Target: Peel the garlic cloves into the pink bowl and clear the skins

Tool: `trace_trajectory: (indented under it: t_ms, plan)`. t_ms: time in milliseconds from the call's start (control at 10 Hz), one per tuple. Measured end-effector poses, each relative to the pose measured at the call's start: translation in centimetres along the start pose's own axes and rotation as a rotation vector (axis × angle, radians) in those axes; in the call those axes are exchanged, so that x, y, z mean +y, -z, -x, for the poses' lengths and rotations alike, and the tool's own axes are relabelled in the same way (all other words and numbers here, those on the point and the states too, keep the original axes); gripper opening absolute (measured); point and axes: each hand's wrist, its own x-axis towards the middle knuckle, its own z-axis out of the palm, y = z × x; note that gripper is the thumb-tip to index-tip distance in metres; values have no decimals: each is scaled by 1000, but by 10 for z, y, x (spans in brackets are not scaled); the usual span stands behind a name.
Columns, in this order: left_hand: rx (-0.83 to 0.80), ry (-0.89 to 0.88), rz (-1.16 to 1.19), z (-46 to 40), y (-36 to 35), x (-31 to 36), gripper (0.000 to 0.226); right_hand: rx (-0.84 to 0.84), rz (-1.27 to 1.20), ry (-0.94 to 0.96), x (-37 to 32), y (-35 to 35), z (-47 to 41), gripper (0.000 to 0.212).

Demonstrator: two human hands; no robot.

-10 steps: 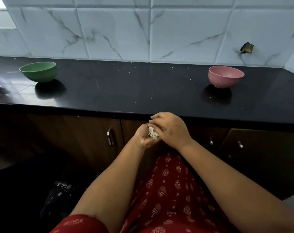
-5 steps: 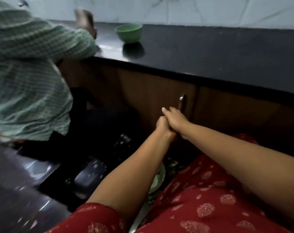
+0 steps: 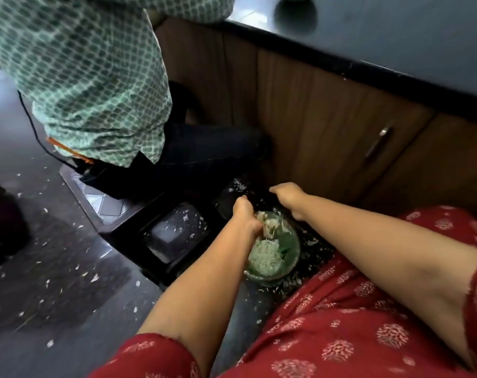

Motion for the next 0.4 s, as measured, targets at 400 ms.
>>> trace_trajectory:
  t_ms: [400]
  plan:
    - [289,-194,-241,-45,1,-2,28,205,289,250,-25,17,-17,39]
